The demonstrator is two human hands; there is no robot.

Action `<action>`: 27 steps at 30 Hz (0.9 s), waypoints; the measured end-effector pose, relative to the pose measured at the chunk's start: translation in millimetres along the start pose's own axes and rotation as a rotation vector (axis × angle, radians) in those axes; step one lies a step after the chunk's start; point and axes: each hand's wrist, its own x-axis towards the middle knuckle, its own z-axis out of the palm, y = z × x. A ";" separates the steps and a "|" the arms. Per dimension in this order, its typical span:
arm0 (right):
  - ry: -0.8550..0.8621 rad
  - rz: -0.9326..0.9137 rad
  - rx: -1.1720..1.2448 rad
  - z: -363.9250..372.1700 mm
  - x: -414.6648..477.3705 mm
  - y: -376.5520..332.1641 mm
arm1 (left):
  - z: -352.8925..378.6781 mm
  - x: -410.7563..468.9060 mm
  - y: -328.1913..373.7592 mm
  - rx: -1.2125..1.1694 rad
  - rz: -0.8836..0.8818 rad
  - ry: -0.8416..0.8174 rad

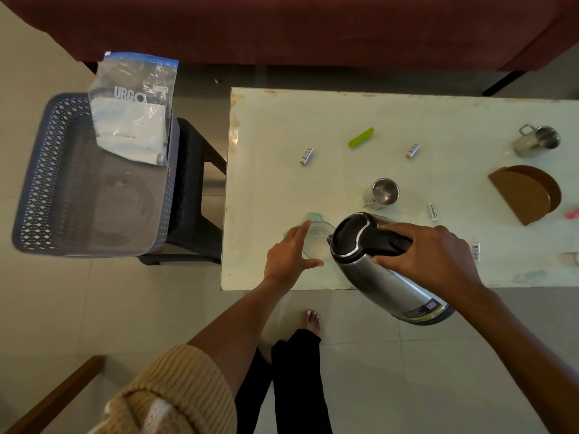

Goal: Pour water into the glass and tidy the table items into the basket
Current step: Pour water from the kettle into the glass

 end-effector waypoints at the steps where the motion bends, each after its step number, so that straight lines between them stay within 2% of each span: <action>1: 0.001 0.000 0.000 0.2 0.0 0.1 | 0.1 -0.2 -0.2 0.000 0.001 0.002; 27: -0.020 -0.017 -0.003 -1.0 0.7 -0.1 | 2.0 0.5 -1.7 -0.004 0.011 0.010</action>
